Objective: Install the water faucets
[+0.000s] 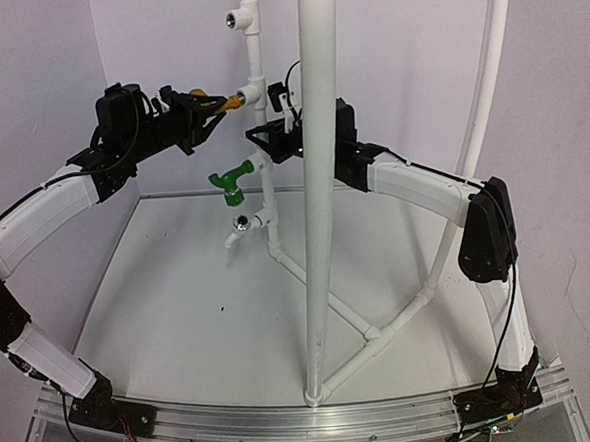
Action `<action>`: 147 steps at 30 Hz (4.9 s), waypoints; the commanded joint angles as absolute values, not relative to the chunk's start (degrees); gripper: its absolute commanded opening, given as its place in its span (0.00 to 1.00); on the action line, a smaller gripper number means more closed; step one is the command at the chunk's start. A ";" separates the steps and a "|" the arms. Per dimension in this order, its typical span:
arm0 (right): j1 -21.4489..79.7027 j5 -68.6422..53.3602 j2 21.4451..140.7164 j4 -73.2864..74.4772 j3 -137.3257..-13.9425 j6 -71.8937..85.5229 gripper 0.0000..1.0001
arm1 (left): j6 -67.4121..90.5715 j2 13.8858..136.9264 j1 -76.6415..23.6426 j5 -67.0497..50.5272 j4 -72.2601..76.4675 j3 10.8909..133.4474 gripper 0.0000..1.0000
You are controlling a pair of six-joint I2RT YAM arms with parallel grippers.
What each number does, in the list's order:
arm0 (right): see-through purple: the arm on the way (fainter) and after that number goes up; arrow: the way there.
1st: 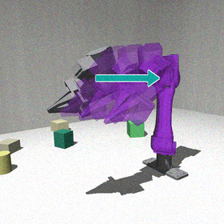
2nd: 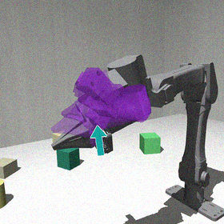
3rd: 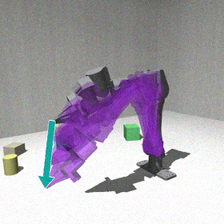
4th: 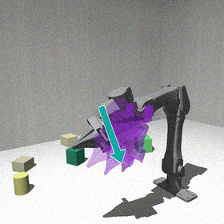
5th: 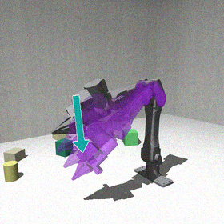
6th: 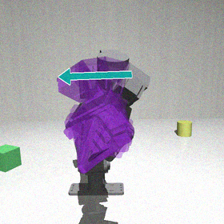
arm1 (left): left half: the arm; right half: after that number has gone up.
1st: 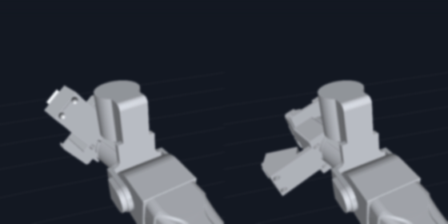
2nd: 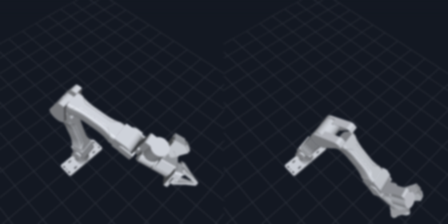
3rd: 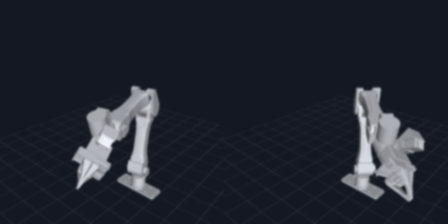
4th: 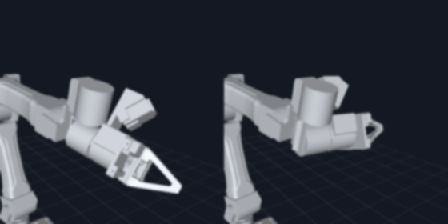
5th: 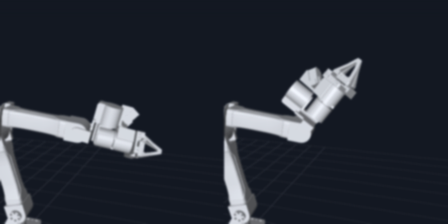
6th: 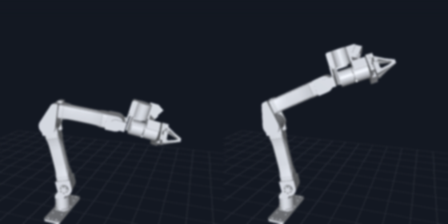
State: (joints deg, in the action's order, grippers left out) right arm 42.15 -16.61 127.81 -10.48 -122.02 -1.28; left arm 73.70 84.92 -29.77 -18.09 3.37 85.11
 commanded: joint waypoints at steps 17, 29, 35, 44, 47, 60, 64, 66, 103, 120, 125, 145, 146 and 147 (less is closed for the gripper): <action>43.34 -23.98 122.95 -8.77 -118.71 4.66 0.00 | 89.13 87.02 -26.98 -18.81 7.72 87.33 0.00; 43.33 -25.78 122.68 -9.66 -117.31 2.18 0.00 | 109.23 88.59 -26.89 -18.33 11.60 86.25 0.00; 43.33 -26.43 122.24 -9.84 -116.43 0.93 0.00 | 104.48 89.43 -26.85 -18.40 4.13 92.69 0.00; 43.35 -25.90 122.31 -9.84 -116.09 -2.00 0.00 | 99.46 90.49 -26.91 -18.90 0.35 97.54 0.00; 43.33 -26.32 122.44 -9.85 -116.28 -1.97 0.00 | 96.82 90.59 -26.89 -18.96 0.35 97.32 0.00; 43.51 -27.58 122.43 -9.85 -116.37 -1.27 0.00 | 82.28 91.05 -26.98 -18.51 -1.40 97.36 0.00; 43.51 -27.84 122.52 -9.87 -116.35 -1.08 0.00 | 77.82 90.51 -26.98 -17.59 -1.77 96.31 0.00; 43.63 -28.12 122.49 -9.90 -116.37 -1.02 0.00 | 74.46 90.38 -26.98 -17.43 -1.36 95.49 0.00; 43.62 -31.75 122.87 -10.01 -116.55 -0.44 0.00 | -48.10 85.81 -31.90 -22.43 1.71 79.85 0.00; 43.06 -31.45 122.08 -9.99 -116.09 -0.44 0.00 | -47.52 80.15 -31.81 -12.89 2.75 78.33 0.93; 42.28 -31.71 121.88 -9.95 -116.04 1.46 0.00 | -29.88 77.60 -31.82 -4.11 -5.88 83.85 1.00; 42.02 -31.33 120.15 -9.85 -114.02 0.95 0.00 | 48.22 71.11 -30.08 -14.46 -22.79 88.71 1.00; 42.05 -30.93 120.20 -9.84 -114.00 0.81 0.00 | 53.26 70.83 -29.85 -14.01 -20.88 87.70 1.00; 42.02 -30.55 120.26 -9.81 -114.05 0.76 0.00 | 58.47 70.20 -29.55 -13.68 -18.23 85.93 1.00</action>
State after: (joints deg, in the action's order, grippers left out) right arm 40.14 -22.55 124.27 -14.27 -115.46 -2.80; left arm 37.05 72.08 -30.78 -11.33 -27.67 88.95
